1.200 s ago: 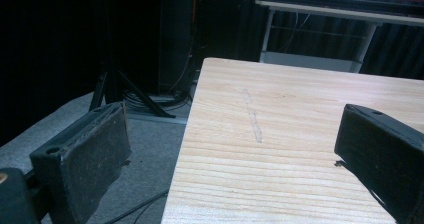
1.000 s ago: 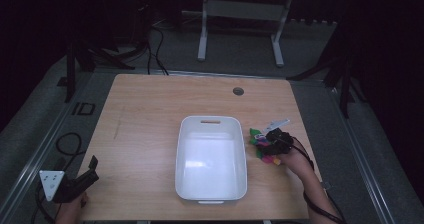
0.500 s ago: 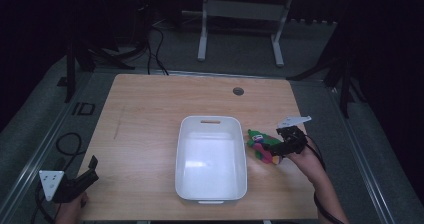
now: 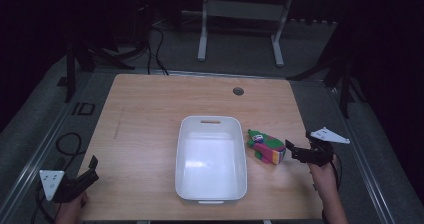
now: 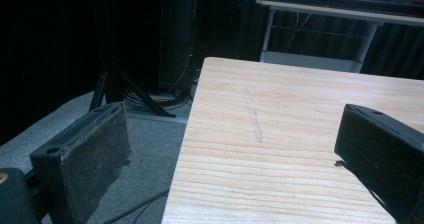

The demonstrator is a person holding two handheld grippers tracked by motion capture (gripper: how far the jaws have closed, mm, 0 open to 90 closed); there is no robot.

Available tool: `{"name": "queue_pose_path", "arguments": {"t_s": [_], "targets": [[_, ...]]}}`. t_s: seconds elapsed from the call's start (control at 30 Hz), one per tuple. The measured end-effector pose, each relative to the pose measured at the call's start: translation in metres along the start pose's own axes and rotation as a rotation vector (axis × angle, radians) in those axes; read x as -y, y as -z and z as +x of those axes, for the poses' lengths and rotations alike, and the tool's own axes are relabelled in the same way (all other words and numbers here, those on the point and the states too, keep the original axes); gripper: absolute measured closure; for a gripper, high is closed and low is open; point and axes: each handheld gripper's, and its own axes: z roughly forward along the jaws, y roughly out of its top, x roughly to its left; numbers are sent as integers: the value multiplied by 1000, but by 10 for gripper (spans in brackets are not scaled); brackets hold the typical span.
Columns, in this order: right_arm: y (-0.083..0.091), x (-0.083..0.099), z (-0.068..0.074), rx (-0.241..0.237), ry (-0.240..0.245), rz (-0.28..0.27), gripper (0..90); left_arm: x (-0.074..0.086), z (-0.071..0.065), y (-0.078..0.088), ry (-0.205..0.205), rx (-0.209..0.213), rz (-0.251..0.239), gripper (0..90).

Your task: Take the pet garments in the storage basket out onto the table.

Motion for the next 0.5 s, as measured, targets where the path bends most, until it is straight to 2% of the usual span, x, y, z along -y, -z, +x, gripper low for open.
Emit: {"name": "queue_pose_path", "arguments": {"t_s": [0.1, 0.2, 0.3, 0.33, 0.37, 0.5], "targets": [[1, 13, -4, 28, -27, 8, 110, 0, 0, 0, 0, 0, 1, 18], [0, 27, -5, 48, -33, 26, 110, 0, 0, 0, -1, 1, 1, 18], [1, 37, -6, 53, -51, 19, 110, 0, 0, 0, -3, 1, 2, 18], [1, 40, -6, 53, -52, 7, 110, 0, 0, 0, -3, 1, 2, 18], [4, 51, -5, 61, -58, -33, 111, 0, 0, 0, -3, 0, -3, 18], [7, 61, -3, 76, -64, -59, 111, 0, 0, 0, -4, 0, -1, 18]]}}
